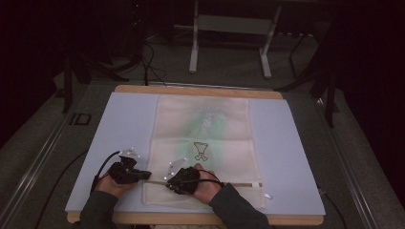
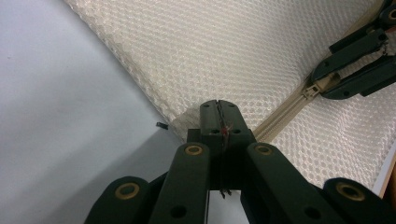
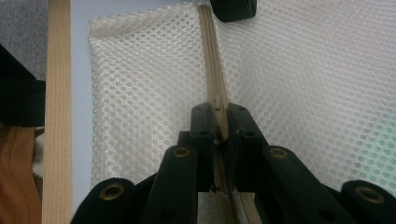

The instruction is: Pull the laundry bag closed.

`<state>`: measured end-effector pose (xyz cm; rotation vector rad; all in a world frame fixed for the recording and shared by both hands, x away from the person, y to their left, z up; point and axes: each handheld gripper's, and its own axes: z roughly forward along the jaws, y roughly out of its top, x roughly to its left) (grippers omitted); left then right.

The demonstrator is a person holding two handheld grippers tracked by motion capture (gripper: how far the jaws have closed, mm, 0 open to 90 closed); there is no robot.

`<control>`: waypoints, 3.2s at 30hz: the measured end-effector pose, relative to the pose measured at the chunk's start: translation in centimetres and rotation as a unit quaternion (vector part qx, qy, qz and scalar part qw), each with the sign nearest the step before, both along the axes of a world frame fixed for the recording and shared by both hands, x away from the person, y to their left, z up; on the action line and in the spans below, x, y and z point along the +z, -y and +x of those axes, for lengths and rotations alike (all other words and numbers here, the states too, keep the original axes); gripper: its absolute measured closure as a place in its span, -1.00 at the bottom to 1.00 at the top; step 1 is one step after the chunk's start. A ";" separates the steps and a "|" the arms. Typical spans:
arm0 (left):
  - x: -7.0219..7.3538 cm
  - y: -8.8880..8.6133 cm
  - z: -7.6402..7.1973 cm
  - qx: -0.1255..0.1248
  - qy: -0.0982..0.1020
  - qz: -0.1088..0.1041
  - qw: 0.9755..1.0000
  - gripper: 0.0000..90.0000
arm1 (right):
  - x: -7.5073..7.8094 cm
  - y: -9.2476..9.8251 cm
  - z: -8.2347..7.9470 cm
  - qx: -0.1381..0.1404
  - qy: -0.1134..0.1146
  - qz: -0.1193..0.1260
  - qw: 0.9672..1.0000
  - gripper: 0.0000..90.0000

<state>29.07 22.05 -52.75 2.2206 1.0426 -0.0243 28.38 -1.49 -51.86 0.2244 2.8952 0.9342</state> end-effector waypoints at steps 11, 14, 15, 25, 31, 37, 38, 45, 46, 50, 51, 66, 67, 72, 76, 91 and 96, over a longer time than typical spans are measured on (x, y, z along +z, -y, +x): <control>0.0 0.0 0.0 0.000 0.001 0.001 1.000 1.00 | 0.0 0.5 -0.1 0.001 0.004 -0.002 1.000 0.83; 0.0 0.0 0.0 0.000 0.001 0.002 1.000 1.00 | 0.1 0.7 -0.2 -0.001 0.005 -0.002 1.000 0.83; 0.0 0.0 0.0 0.000 0.001 0.002 1.000 1.00 | 0.1 0.7 -0.3 0.000 0.005 -0.002 1.000 0.83; 0.0 0.1 0.0 -0.001 0.001 0.003 1.000 1.00 | 0.1 1.4 -0.4 -0.003 0.008 -0.005 1.000 0.83; 0.0 0.1 0.0 -0.001 0.002 0.003 1.000 1.00 | 0.2 1.8 -0.4 -0.002 0.007 -0.007 1.000 0.83; 0.1 0.1 -0.1 -0.002 0.003 0.005 1.000 1.00 | 0.2 1.9 -0.5 -0.002 0.007 -0.007 1.000 0.83; 0.1 0.1 -0.1 -0.002 0.003 0.005 1.000 1.00 | 0.2 1.9 -0.5 -0.002 0.008 -0.007 1.000 0.83; 0.1 0.1 0.0 -0.003 0.003 0.006 1.000 1.00 | 0.3 2.2 -0.7 -0.002 0.011 -0.012 1.000 0.83; 0.1 0.1 0.0 -0.003 0.003 0.006 1.000 1.00 | 0.3 2.3 -0.7 -0.001 0.011 -0.012 1.000 0.83; 0.1 0.1 0.0 -0.004 0.003 0.007 1.000 1.00 | 0.3 2.4 -0.8 -0.003 0.012 -0.011 1.000 0.83; 0.1 0.1 0.0 -0.004 0.003 0.007 1.000 1.00 | 0.3 2.4 -0.8 -0.003 0.013 -0.012 1.000 0.83; 0.0 0.1 -0.1 -0.002 0.002 0.005 1.000 1.00 | 0.5 2.9 -1.3 0.001 0.022 -0.022 1.000 0.83; 0.0 0.1 -0.1 -0.002 0.001 0.004 1.000 1.00 | 0.5 3.0 -1.4 0.000 0.022 -0.025 0.999 0.83; 0.0 0.1 -0.1 0.000 0.000 0.004 1.000 1.00 | 0.4 3.6 -1.3 -0.003 0.021 -0.022 1.000 0.83; 0.1 0.1 -0.1 -0.001 0.000 0.004 1.000 1.00 | 0.5 3.9 -1.4 -0.004 0.021 -0.022 1.000 0.83; 0.1 0.1 -0.1 -0.001 0.001 0.005 1.000 1.00 | 0.6 5.0 -1.5 -0.010 0.023 -0.028 0.999 0.83; 0.1 0.1 -0.1 -0.001 0.001 0.006 1.000 1.00 | 0.6 5.4 -1.5 -0.013 0.023 -0.030 0.999 0.83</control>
